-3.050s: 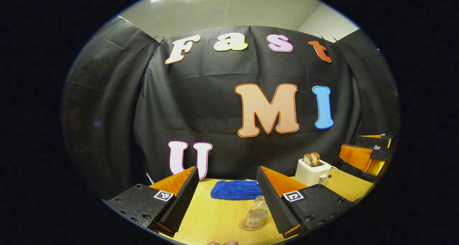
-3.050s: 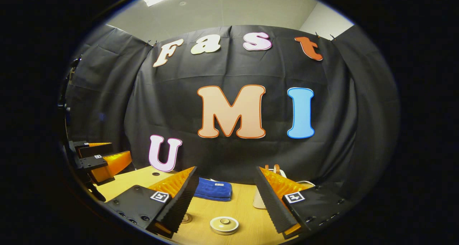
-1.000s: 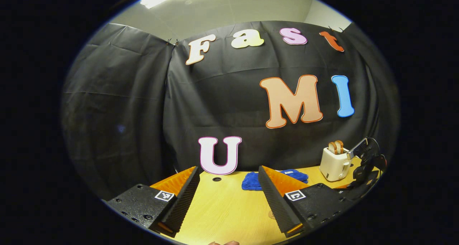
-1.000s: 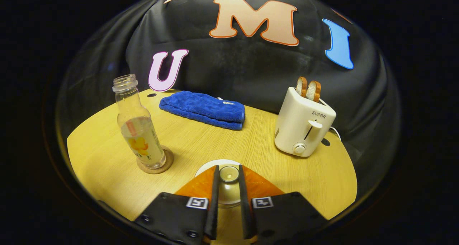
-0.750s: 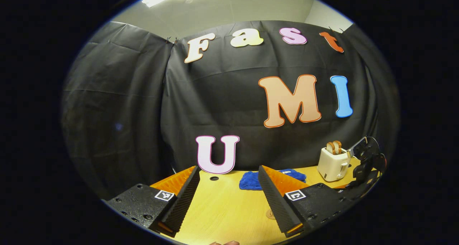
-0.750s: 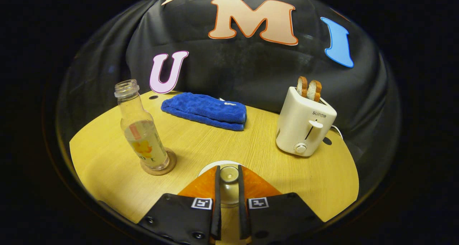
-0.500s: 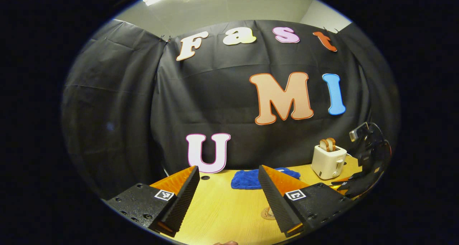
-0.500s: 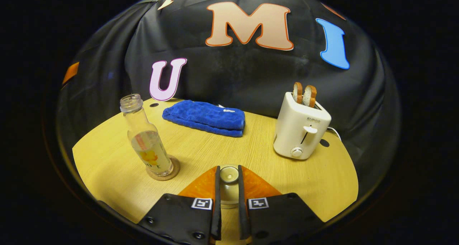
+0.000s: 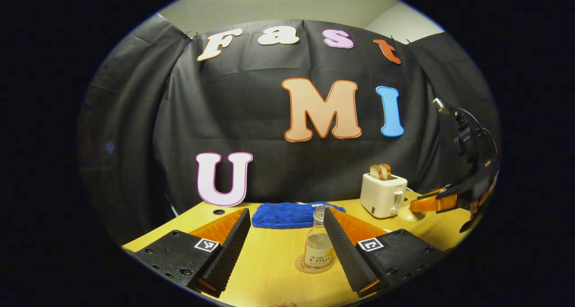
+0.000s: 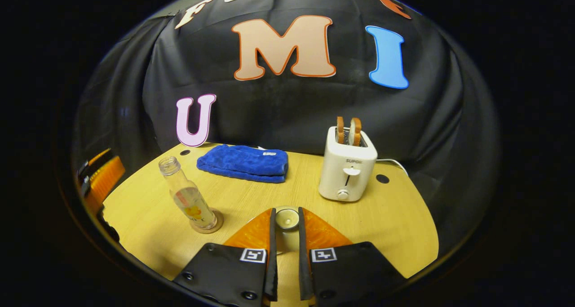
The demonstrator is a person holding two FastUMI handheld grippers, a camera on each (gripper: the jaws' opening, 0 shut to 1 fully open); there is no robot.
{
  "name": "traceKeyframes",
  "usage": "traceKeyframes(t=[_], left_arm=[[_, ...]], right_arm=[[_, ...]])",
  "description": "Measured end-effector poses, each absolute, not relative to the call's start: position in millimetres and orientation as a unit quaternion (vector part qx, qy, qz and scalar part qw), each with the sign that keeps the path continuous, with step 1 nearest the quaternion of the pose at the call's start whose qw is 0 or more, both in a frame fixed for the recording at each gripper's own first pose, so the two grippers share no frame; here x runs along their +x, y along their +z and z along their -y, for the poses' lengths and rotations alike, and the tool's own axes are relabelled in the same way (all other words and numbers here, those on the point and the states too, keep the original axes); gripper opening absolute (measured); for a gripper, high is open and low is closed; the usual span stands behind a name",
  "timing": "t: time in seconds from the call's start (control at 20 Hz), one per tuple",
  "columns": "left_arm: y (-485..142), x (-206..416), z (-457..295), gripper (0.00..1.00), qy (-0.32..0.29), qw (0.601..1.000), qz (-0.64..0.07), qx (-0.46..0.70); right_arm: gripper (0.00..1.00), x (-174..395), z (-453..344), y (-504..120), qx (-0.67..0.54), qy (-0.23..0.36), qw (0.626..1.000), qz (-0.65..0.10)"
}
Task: Open the teacup lid with one hand, grasp the water bottle and pour water into the teacup with the other hand; after pouring, place the water bottle on the coaster and then close the teacup lid.
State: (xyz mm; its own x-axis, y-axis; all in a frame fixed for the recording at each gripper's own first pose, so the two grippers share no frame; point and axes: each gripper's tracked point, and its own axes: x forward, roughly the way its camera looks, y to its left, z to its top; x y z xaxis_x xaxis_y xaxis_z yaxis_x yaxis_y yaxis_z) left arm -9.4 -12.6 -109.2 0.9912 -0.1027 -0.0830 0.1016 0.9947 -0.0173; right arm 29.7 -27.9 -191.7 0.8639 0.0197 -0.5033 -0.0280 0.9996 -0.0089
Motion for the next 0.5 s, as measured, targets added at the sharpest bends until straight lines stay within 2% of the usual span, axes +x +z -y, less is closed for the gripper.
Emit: traceKeyframes(t=[0.1, 0.5], left_arm=[[-126.5, -6.0, 23.4, 0.96, -0.071, 0.996, -0.056, -0.01], [-202.2, 6.7, 64.1, 0.96, -0.143, 0.983, -0.115, -0.014]], right_arm=[[0.2, 25.2, 35.0, -184.4, -0.009, 0.002, 0.966, -0.257], [0.22, 3.1, 54.5, -176.1, -0.014, -0.038, 0.964, -0.264]])
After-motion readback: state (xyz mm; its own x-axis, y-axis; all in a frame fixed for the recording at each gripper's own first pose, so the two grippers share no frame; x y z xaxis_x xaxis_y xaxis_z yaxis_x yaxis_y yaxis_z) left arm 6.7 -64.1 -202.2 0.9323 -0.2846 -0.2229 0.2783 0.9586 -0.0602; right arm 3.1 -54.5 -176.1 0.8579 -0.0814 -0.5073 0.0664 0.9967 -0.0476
